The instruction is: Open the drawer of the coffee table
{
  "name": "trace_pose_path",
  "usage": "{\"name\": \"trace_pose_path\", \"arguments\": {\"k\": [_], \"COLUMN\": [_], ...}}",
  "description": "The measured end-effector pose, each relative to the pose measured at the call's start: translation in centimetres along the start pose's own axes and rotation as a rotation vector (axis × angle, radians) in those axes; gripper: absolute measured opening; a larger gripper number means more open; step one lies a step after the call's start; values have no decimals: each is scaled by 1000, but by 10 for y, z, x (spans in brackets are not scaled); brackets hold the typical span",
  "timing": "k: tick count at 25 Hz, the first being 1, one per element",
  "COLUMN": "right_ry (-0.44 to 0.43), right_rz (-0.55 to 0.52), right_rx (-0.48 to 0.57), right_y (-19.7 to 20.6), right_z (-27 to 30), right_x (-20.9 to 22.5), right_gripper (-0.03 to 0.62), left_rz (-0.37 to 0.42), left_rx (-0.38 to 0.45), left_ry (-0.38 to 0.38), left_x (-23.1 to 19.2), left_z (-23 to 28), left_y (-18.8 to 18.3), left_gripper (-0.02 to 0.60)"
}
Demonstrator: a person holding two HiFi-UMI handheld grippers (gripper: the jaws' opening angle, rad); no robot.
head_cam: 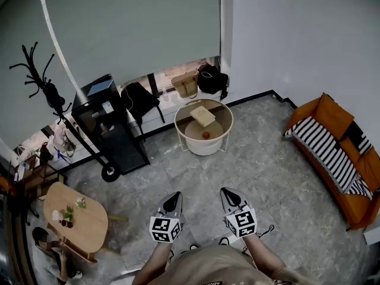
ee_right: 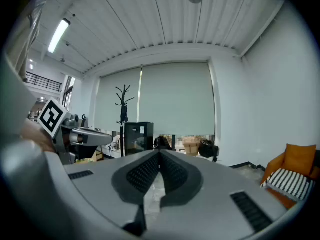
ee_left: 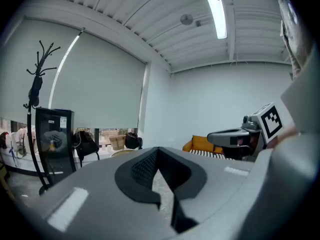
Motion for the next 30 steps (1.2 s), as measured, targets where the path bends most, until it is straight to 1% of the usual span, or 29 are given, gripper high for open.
{"name": "trace_pose_path", "arguments": {"k": [5,11,14,18,20,24,27,30], "right_ry": [7,46,55,59,53,46,40,14], "right_rz": [2,20,34,13,17,-3,-58,-56], "right_rx": [-37,-8,5,-24,-33,-23,-25,-27], "right_y": [6,4,3,9,12,10,15,20], "right_z": [0,2,2,9,16,34,49,64], "right_x": [-10,-21,-25,-25,-24,-11,6,22], "right_gripper": [6,6,6,6,6,6,6,6], "left_rz": [-10,-5,-15,-25,-11,29,12,6], "left_rx": [-4,-3,-5,-25,-44,-66,-63,-67], "left_ry": [8,38,49,63,75,90,72,55], "left_x": [-7,-19,-22,-23,-25,-29,-37,-42], "left_z": [-6,-11,-10,-6,-1,18,39,58], "left_y": [4,9,12,23,29,29,24,17], "left_gripper": [6,5,5,6,6,6,5,5]}}
Point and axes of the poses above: the fingertips, and each gripper's own axes: z forward along the fingers, x to its right, y out of its underside, the point moved 3 cm from there along -z, backward along the fingers, and after that the axes turned 7 degrees about y, right-handed, at the moved point
